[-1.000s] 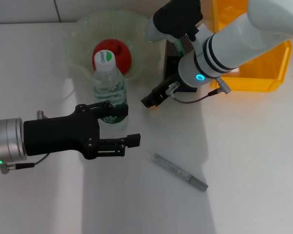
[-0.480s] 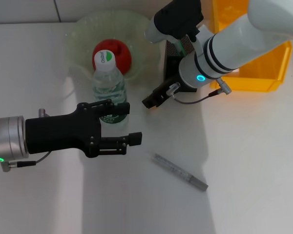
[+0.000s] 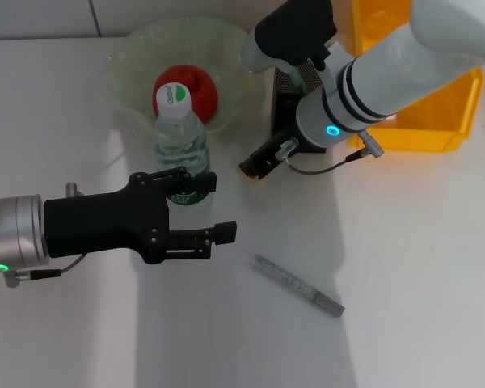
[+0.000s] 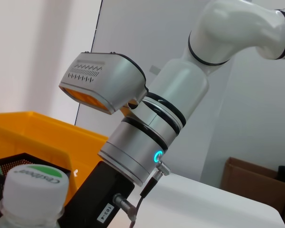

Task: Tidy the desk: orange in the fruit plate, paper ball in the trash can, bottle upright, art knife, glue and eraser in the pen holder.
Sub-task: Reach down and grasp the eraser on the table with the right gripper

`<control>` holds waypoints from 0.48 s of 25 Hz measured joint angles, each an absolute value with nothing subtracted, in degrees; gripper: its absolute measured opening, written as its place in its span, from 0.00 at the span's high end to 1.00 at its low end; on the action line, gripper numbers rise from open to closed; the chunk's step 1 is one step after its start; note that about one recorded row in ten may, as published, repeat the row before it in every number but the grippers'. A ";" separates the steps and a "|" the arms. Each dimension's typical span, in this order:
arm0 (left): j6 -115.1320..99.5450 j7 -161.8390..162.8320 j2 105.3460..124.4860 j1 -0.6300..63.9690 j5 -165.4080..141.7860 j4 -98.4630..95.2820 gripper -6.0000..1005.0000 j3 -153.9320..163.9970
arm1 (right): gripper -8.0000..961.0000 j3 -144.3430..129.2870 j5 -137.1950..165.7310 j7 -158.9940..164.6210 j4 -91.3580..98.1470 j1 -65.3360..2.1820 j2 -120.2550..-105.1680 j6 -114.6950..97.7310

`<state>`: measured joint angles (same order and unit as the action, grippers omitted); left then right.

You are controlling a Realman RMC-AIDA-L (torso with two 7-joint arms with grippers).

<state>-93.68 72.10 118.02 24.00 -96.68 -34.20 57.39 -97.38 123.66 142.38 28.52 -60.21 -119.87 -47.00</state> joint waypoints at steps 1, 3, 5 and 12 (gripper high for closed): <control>-93.68 72.10 118.02 24.00 -96.68 -34.20 0.16 57.39 | 0.78 -97.35 123.66 142.38 29.12 -59.81 -119.88 -47.38; -93.71 72.09 118.03 23.92 -96.68 -34.19 0.16 57.39 | 0.79 -97.13 123.66 142.38 30.62 -58.83 -119.88 -48.35; -93.74 72.08 118.04 23.87 -96.68 -34.19 0.16 57.39 | 0.80 -96.77 123.66 142.38 33.08 -57.22 -119.76 -49.96; -94.00 72.07 118.04 23.82 -96.68 -34.19 0.16 57.39 | 0.79 -96.63 124.21 142.38 37.21 -54.17 -119.35 -52.06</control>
